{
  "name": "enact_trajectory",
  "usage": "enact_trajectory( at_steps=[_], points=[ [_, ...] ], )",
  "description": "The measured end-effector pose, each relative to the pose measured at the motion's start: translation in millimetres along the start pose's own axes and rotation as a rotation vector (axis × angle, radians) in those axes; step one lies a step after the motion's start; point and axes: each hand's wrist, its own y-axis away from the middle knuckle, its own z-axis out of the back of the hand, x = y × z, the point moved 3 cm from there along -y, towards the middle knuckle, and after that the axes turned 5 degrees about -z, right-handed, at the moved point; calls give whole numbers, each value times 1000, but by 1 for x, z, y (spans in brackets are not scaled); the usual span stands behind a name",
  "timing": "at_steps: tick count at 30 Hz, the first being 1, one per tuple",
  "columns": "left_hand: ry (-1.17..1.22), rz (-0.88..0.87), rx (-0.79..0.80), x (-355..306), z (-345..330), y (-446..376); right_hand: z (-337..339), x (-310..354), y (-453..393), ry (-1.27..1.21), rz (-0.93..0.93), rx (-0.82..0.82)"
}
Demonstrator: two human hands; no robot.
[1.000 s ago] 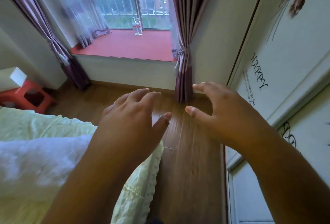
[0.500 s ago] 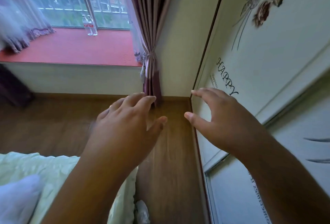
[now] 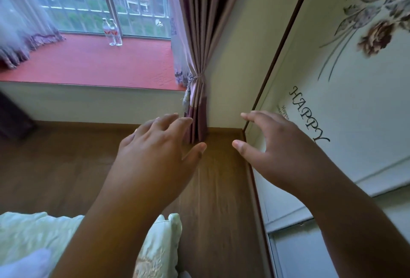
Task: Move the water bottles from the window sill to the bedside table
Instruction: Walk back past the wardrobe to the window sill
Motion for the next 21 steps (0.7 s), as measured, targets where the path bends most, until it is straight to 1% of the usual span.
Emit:
enact_trajectory(
  at_steps=[5, 13, 16, 21],
  points=[
    [-2, 66, -25, 32, 6, -16, -7, 27, -37, -8, 54, -9],
    [-48, 184, -55, 65, 11, -46, -26, 53, -104, -55, 180, 44],
    [-96, 247, -94, 73, 12, -68, -30, 57, -141, -64, 237, 49],
    [-126, 317, -104, 69, 11, -124, -27, 51, -215, -69, 298, 97]
  ],
)
